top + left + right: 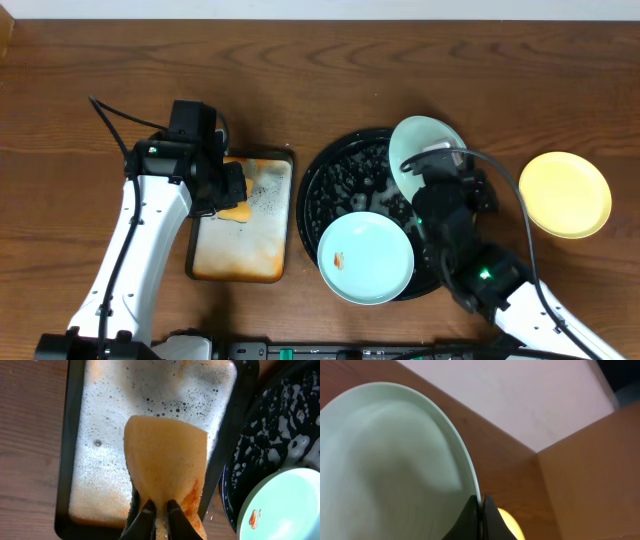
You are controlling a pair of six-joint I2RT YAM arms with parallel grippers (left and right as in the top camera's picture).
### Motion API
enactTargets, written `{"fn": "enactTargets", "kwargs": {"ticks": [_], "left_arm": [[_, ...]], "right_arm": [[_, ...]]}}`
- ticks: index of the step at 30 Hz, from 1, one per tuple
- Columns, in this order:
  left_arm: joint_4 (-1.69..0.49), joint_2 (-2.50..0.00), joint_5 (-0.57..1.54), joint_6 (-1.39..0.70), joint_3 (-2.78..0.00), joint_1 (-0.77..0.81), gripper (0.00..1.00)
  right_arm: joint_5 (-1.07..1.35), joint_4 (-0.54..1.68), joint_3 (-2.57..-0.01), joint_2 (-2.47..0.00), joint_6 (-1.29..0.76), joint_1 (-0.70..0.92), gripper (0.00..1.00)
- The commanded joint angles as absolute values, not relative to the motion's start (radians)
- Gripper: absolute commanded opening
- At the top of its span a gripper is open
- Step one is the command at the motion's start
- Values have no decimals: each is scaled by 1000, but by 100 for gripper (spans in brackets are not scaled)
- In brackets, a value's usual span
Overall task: Clean dirty plates on tray and stack at the side
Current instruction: 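Lift the blue plate with the right gripper and carry it right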
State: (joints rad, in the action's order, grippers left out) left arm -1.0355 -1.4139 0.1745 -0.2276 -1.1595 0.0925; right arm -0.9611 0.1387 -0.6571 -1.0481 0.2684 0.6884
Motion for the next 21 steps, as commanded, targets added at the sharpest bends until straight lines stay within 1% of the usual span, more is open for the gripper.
{"fn": "enactTargets", "kwargs": {"ticks": [1,5,10,13,18,21], "left_arm": [[-1030,-1414,176,-211,-1159,91,10],[-1030,-1414,176,-211,-1159,91,11],[-1033,-1414,176,-210,-1159,91,12],[-1027,-1414,177,-211,-1159,91,11],[-1033,-1414,176,-211,-1159,91,13],[-1022,-1414,176,-210,-1159,91,15]], "right_arm": [[-845,199,-654,-1060,27,577,1],[-680,226,-654,-1047,-96,430,1],[-406,257,-654,-996,-226,188,1],[-258,297,-654,-978,-258,36,1],[-223,384,-654,-988,-323,-220,1],[-223,397,-654,-1024,-356,-372,1]]}}
